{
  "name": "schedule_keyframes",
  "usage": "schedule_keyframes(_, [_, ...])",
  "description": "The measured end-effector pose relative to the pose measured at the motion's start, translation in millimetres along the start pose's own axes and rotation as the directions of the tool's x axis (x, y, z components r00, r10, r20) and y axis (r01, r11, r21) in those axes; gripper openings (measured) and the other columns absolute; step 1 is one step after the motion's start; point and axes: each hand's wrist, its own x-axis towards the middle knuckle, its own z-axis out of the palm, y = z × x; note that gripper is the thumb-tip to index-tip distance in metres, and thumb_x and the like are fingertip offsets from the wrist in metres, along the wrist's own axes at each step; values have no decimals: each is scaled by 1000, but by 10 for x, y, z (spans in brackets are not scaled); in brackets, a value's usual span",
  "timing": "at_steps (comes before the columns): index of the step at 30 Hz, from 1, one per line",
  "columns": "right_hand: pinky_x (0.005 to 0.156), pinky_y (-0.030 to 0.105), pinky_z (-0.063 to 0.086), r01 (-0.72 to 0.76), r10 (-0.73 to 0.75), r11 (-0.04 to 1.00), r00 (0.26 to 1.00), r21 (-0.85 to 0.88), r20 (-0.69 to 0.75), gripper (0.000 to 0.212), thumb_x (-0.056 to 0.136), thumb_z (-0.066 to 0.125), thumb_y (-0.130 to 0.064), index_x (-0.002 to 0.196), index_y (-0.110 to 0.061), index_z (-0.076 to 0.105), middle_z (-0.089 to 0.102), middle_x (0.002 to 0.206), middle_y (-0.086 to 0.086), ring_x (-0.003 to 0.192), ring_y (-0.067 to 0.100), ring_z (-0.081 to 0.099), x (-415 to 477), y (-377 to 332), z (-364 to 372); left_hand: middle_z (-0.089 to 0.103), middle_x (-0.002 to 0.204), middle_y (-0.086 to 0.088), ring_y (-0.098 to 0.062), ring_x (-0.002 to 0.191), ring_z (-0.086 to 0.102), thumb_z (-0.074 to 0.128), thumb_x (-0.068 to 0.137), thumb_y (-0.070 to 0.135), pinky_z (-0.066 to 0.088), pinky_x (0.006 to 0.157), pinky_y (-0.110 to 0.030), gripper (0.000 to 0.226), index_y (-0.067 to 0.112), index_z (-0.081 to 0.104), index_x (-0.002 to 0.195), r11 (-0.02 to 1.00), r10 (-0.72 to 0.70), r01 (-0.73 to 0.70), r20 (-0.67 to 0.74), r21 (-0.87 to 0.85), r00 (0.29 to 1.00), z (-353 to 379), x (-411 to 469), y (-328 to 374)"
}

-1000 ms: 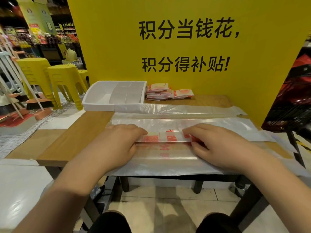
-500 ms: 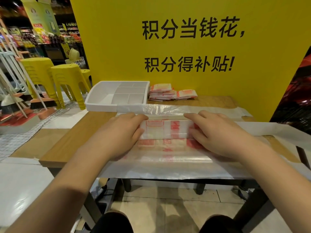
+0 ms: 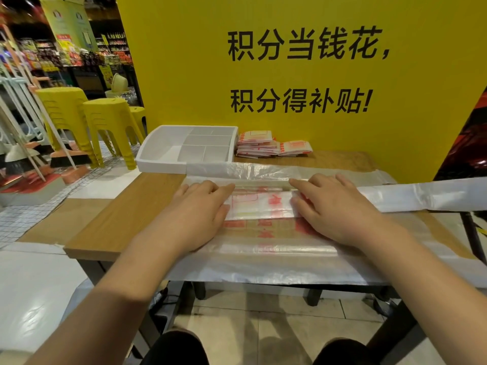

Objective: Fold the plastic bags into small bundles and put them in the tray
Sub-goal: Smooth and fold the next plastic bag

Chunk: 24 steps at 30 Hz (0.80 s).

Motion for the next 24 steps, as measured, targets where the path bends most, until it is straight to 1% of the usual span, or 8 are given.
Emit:
schedule_keyframes(2, [111, 40, 32, 30, -31, 998, 999, 54, 31, 48, 104, 30, -48, 147, -33, 41, 49, 140, -2, 129, 22, 45, -17, 3, 30, 39, 151, 4, -20, 139, 33, 30, 107, 34, 19, 120, -41, 49, 36, 25, 155, 1000, 19, -19, 0, -6, 1000, 18, -14, 13])
schedule_keyframes(4, [109, 35, 35, 51, -54, 995, 998, 91, 32, 46, 105, 33, -44, 147, -29, 44, 46, 146, -4, 132, 20, 43, -37, 3, 46, 36, 155, 4, -20, 141, 31, 32, 107, 30, 17, 120, -41, 48, 37, 29, 154, 999, 38, -38, -26, -22, 999, 19, -53, 67])
schedule_keyframes(8, [117, 31, 26, 70, -72, 987, 997, 145, 12, 47, 105, 38, -34, 151, -27, 38, 33, 159, -6, 144, 16, 32, -60, -86, 34, 23, 163, 8, -13, 149, 16, 29, 107, 36, 1, 124, -38, 49, 33, 25, 156, 986, 125, -128, -36, -102, 991, 40, -132, 325])
schedule_keyframes(12, [121, 29, 13, 89, -108, 972, 991, 218, 78, 52, 106, 32, -42, 156, -29, 28, 21, 165, -7, 150, 12, 18, -118, -292, 60, 2, 168, 7, -7, 153, -4, 20, 106, 46, -4, 125, -41, 56, 30, 10, 159, 984, 140, -133, 53, -120, 989, 186, -144, 540])
schedule_keyframes(16, [123, 31, -4, 58, -94, 977, 981, 206, 169, 57, 106, 18, -50, 160, -33, 8, 0, 167, -11, 153, 6, -4, -154, -322, 148, -10, 166, 12, -12, 153, -12, 6, 99, 62, -7, 124, -41, 63, 40, -3, 157, 989, 71, -52, 132, -138, 989, 202, -166, 562])
schedule_keyframes(19, [121, 28, -8, 30, -77, 975, 975, 222, 206, 57, 103, 12, -59, 157, -43, 4, -8, 165, -15, 151, 3, -11, -217, -153, 126, -20, 163, 13, -18, 151, -22, -4, 89, 72, -11, 123, -42, 68, 51, -11, 152, 994, 41, -23, 172, -106, 984, 191, -206, 480])
schedule_keyframes(21, [121, 27, -8, -29, -25, 976, 970, 214, 242, 58, 98, 7, -64, 154, -49, 2, -11, 164, -18, 150, 1, -13, -306, 119, 75, -26, 160, 14, -17, 148, -27, -12, 81, 79, -13, 122, -42, 69, 59, -13, 147, 993, 12, 10, 185, -118, 983, 177, -261, 335])
schedule_keyframes(24, [121, 28, -8, -191, 146, 971, 949, 142, 279, 65, 92, 4, -67, 154, -49, -2, -14, 164, -12, 150, 4, -15, -445, 627, 18, -30, 159, 11, -18, 149, -24, -19, 68, 84, -14, 122, -40, 77, 66, -15, 142, 993, -60, 77, 184, -85, 981, 159, -350, 86])
